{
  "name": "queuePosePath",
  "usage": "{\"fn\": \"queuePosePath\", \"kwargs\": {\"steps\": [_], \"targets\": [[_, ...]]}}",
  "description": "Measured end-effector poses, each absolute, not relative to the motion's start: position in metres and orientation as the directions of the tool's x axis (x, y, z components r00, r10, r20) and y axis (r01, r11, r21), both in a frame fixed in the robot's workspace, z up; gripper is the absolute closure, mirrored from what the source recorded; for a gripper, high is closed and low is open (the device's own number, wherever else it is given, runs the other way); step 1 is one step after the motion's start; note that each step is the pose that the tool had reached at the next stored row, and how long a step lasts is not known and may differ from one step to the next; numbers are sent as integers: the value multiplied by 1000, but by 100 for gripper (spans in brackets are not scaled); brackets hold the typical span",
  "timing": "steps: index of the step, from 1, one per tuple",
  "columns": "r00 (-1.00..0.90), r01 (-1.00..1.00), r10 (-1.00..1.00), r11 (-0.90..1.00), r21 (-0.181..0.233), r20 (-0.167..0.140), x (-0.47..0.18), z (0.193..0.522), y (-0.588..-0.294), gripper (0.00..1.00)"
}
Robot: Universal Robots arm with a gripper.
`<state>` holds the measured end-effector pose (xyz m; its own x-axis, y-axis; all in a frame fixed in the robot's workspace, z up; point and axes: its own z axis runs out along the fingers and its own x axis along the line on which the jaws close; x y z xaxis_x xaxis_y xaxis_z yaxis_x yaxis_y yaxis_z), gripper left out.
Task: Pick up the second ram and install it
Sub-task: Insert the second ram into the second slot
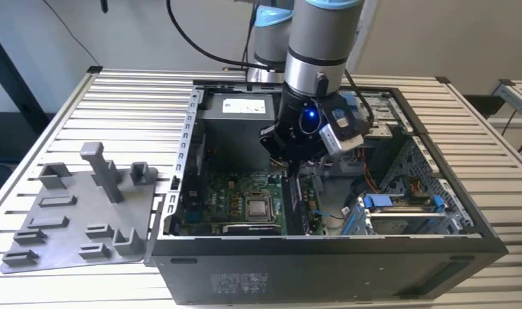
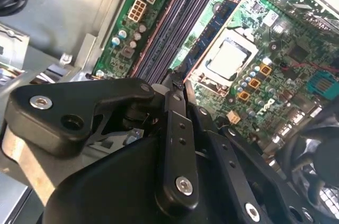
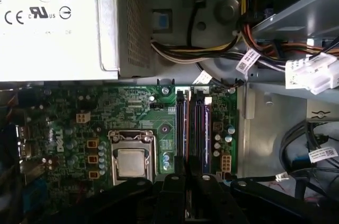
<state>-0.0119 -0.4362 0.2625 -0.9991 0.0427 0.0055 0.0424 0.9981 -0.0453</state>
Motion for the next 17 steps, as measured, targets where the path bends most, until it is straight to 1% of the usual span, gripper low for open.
{"fn": "queuePosePath", "kwargs": {"steps": [17], "targets": [[-999, 46, 47, 998, -45, 6, -12, 239, -454, 86]]}}
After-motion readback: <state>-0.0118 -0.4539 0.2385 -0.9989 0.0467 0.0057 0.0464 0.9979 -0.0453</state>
